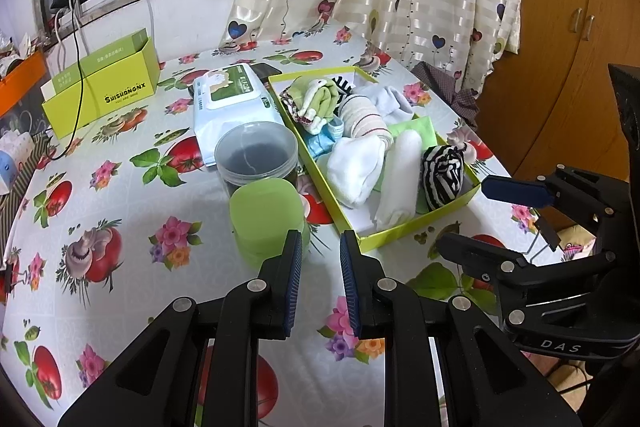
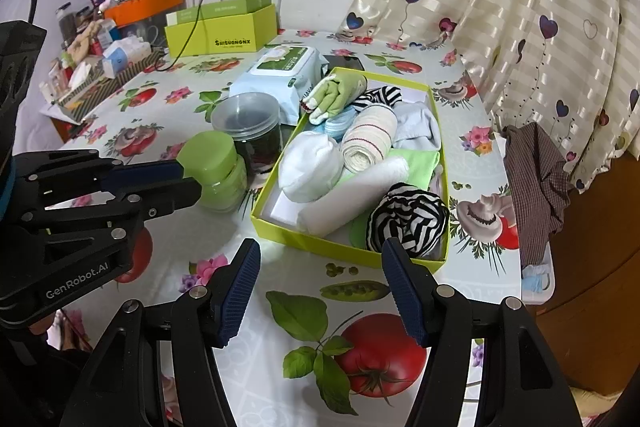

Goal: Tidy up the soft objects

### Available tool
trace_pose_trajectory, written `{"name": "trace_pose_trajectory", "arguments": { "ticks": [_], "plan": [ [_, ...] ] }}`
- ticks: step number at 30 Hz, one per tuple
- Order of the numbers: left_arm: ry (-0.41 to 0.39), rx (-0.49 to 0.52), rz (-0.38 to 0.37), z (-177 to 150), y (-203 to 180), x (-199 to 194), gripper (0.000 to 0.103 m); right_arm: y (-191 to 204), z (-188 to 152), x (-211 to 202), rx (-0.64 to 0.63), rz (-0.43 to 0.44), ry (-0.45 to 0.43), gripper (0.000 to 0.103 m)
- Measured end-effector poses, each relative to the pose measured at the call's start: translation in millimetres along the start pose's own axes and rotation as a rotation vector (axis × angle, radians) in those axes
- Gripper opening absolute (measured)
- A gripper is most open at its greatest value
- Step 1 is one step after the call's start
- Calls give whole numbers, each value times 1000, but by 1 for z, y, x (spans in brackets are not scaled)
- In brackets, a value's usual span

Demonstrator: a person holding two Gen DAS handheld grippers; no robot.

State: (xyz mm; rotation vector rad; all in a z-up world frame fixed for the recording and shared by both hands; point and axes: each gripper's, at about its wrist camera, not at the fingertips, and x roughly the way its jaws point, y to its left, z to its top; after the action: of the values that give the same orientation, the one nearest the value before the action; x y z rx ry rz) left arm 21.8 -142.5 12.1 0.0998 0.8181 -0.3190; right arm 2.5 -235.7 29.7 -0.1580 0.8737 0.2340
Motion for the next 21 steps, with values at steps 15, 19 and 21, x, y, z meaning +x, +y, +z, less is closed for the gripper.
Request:
{"name": "trace_pose_trajectory", "arguments": {
  "ticks": [15, 19, 21],
  "plan": [
    [4, 2, 0, -1, 1, 2, 21, 1, 1, 0, -1, -1, -3, 64],
    [6, 4, 1, -2, 1, 1, 21, 2, 1, -1, 0, -1, -1, 64],
    [7, 4, -4, -1, 2, 3, 21, 2, 1, -1, 1, -2, -1, 64]
  ]
}}
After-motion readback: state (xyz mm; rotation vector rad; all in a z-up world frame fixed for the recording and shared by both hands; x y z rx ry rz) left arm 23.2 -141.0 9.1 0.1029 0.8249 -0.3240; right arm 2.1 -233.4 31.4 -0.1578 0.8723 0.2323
